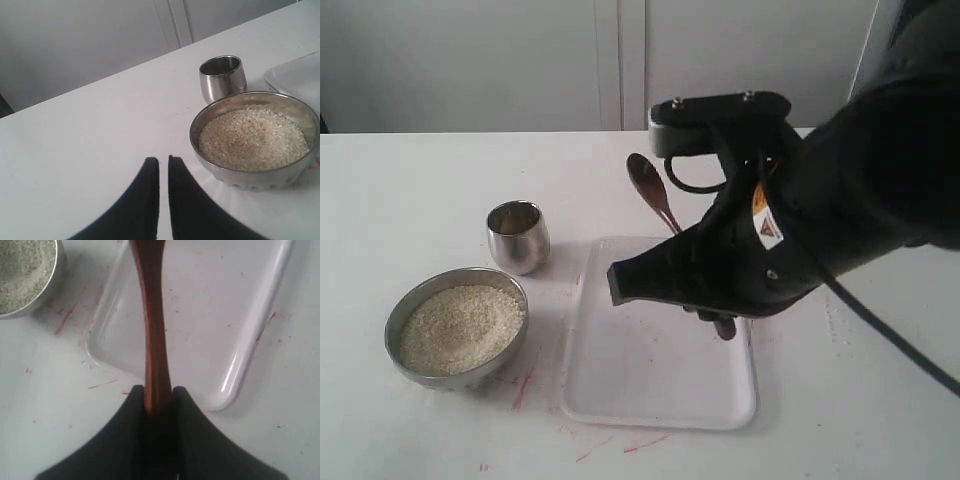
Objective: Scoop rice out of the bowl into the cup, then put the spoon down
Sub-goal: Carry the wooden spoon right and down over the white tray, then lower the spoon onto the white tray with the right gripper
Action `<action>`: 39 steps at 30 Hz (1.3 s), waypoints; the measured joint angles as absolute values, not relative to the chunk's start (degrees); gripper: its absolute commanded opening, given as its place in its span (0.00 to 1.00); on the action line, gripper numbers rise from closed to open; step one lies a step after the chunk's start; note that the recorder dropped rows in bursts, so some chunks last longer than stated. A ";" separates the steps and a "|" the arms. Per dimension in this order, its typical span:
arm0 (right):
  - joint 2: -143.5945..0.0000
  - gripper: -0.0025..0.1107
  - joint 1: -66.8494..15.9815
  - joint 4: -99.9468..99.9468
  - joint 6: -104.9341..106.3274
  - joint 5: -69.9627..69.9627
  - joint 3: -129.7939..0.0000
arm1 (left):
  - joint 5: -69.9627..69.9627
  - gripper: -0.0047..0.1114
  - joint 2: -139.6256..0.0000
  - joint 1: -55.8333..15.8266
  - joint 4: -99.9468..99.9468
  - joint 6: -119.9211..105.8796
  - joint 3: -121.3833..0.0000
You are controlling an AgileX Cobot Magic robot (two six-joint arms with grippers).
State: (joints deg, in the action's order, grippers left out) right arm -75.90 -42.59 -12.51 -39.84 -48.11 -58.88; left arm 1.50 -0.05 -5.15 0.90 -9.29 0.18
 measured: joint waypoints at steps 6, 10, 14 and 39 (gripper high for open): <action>-75.90 0.02 -42.59 -12.51 -46.01 -39.02 -53.47 | 1.50 0.16 -0.05 -5.15 0.90 -9.29 0.18; -75.90 0.02 -42.59 -12.51 -51.25 -32.01 -49.97 | 1.50 0.16 -0.05 -5.15 0.90 -9.29 0.18; -75.90 0.02 -42.59 -12.38 -55.61 -25.44 -47.23 | 1.50 0.16 -0.05 -5.15 0.90 -9.29 0.18; -89.59 0.02 -40.78 -12.28 -62.98 -15.98 -44.79 | 1.50 0.16 -0.05 -5.15 0.90 -9.29 0.18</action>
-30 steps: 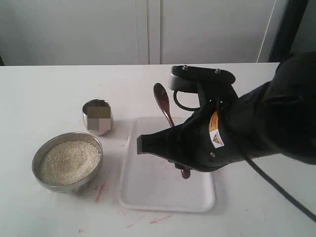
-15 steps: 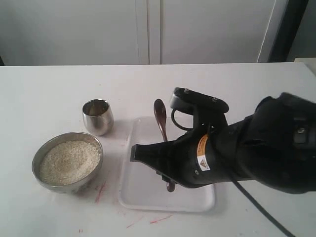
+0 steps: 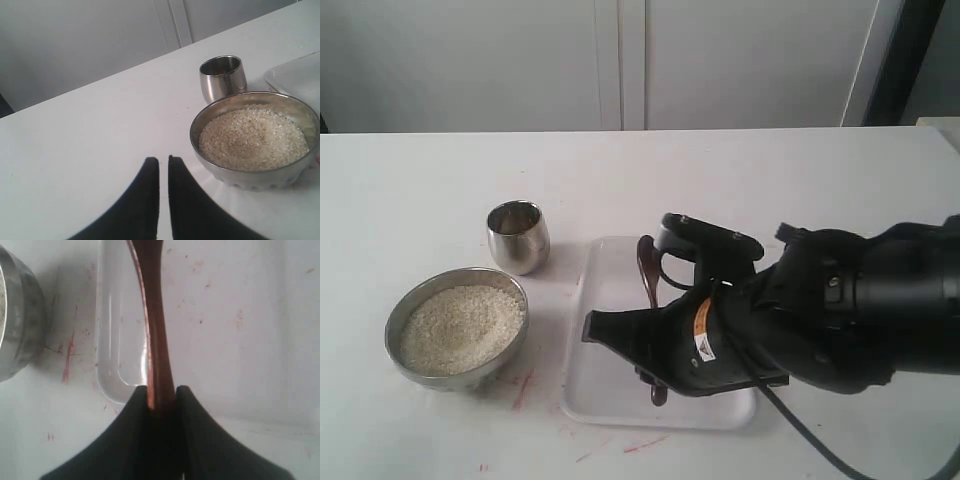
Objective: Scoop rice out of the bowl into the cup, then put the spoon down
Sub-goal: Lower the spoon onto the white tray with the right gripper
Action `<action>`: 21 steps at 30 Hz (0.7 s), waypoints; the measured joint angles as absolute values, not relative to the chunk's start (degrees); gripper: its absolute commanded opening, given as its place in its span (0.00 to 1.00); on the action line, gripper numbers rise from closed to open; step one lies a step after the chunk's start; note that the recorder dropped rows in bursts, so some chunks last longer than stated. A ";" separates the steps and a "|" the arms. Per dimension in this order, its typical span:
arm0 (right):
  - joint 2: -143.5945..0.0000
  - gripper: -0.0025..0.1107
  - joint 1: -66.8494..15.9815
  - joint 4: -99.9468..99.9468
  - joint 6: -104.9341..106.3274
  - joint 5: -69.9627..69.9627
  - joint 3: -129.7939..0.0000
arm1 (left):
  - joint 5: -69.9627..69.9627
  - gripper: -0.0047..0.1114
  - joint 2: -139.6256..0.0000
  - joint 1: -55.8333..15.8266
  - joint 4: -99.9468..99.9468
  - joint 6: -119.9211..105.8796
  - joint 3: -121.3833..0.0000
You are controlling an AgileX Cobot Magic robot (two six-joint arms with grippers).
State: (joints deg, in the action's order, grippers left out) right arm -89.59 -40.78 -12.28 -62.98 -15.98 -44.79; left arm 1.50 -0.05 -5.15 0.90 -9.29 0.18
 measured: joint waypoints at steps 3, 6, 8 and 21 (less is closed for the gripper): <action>-89.84 0.02 -40.12 -12.28 -63.28 -15.87 -44.79 | 1.50 0.16 -0.05 -5.15 0.90 -9.29 0.18; -89.84 0.02 -39.77 -12.53 -63.33 -15.87 -44.79 | 1.50 0.16 -0.05 -5.15 0.90 -9.29 0.18; -89.84 0.02 -39.28 -12.77 -63.42 -15.87 -44.79 | 1.50 0.16 -0.05 -5.15 0.90 -9.29 0.18; -94.23 0.02 -38.47 -13.49 -63.42 -14.69 -44.79 | 1.50 0.16 -0.05 -5.15 0.90 -9.29 0.18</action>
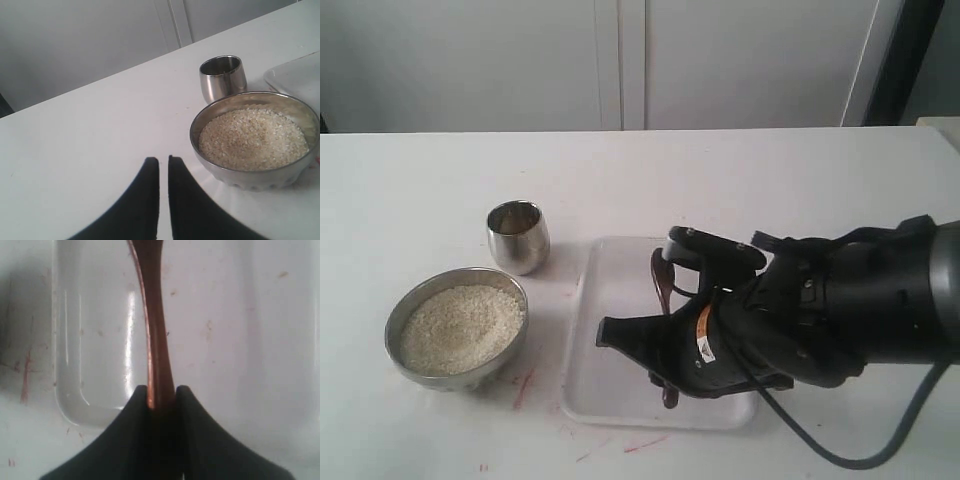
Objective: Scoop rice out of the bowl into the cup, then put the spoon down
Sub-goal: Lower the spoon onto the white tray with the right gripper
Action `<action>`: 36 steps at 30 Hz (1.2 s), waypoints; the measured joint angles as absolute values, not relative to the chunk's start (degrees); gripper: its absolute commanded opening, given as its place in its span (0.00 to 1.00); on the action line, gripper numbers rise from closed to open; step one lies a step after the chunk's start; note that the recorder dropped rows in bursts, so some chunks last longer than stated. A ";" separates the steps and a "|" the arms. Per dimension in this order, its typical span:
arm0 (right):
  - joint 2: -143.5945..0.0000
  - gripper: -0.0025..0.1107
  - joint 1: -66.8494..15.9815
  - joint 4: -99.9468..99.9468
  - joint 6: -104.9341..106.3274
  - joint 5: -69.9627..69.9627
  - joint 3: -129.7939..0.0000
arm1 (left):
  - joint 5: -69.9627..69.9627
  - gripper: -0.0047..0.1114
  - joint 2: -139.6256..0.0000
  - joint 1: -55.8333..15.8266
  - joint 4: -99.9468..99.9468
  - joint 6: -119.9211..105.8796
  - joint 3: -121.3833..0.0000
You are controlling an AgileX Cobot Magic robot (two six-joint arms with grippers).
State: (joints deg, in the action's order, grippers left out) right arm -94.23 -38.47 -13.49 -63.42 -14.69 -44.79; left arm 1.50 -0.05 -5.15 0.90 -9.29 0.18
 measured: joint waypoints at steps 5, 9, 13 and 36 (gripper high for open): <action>-95.42 0.02 -38.34 -13.62 -63.42 -13.00 -44.79 | 1.50 0.16 -0.05 -5.15 0.90 -9.29 0.18; -95.50 0.02 -38.34 -13.62 -63.42 -11.27 -44.79 | 1.50 0.16 -0.05 -5.15 0.90 -9.29 0.18; -95.50 0.02 -38.34 -13.74 -63.42 -10.61 -44.79 | 1.50 0.16 -0.05 -5.15 0.90 -9.29 0.18; -95.50 0.02 -36.95 -14.69 -63.86 -10.57 -44.79 | 1.50 0.16 -0.05 -5.15 0.90 -9.29 0.18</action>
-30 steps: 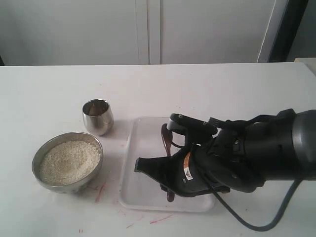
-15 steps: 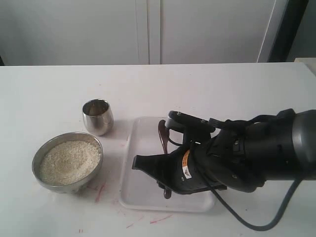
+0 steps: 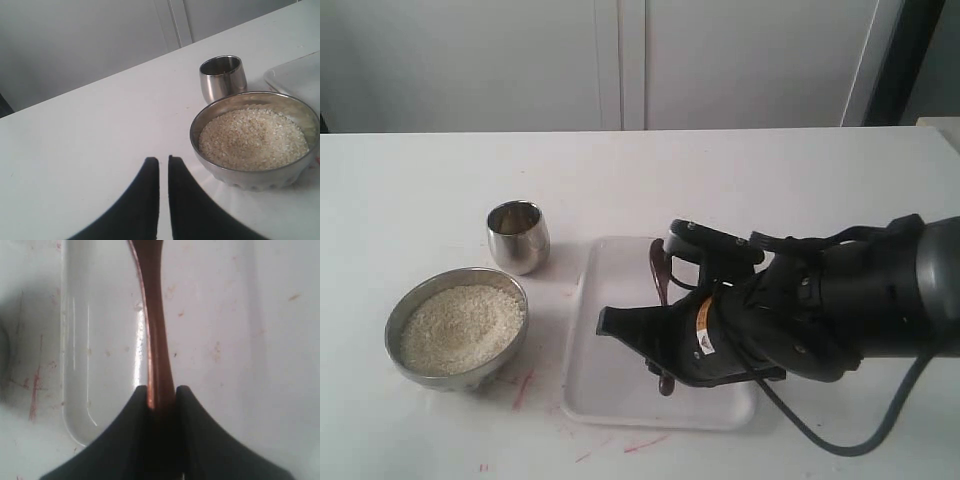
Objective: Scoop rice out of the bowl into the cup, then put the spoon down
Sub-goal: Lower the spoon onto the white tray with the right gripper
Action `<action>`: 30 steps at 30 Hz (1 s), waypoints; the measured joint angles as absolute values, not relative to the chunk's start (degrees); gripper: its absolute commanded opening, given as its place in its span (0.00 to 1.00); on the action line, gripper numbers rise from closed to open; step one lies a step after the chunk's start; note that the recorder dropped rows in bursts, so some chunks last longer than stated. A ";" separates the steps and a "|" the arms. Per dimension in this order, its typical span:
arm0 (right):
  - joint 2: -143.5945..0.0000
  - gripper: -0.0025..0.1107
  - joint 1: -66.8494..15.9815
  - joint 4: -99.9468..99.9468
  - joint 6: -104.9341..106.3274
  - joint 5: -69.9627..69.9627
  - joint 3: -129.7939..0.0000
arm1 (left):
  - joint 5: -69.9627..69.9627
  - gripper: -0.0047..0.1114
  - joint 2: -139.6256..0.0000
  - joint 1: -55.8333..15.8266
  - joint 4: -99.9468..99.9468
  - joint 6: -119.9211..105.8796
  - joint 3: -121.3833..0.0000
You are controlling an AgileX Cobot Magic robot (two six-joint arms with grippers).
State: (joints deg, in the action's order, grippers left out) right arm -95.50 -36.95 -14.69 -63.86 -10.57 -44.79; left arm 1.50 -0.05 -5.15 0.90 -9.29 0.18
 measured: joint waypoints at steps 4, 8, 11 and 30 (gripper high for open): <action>-95.50 0.02 -36.96 -14.69 -63.86 -10.57 -44.79 | 1.50 0.16 -0.05 -5.15 0.90 -9.29 0.18; -96.12 0.02 -36.96 -14.69 -63.86 -10.57 -44.79 | 1.50 0.16 -0.05 -5.15 0.90 -9.29 0.18; -97.71 0.02 -36.96 -14.69 -63.86 -10.57 -44.79 | 1.50 0.16 -0.05 -5.15 0.90 -9.29 0.18; -100.80 0.02 -36.96 -14.69 -63.98 -7.69 -44.79 | 1.50 0.16 -0.05 -5.15 0.90 -9.29 0.18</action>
State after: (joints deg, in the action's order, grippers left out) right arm -100.80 -36.96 -14.69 -63.98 -7.69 -44.79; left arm 1.50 -0.05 -5.15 0.90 -9.29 0.18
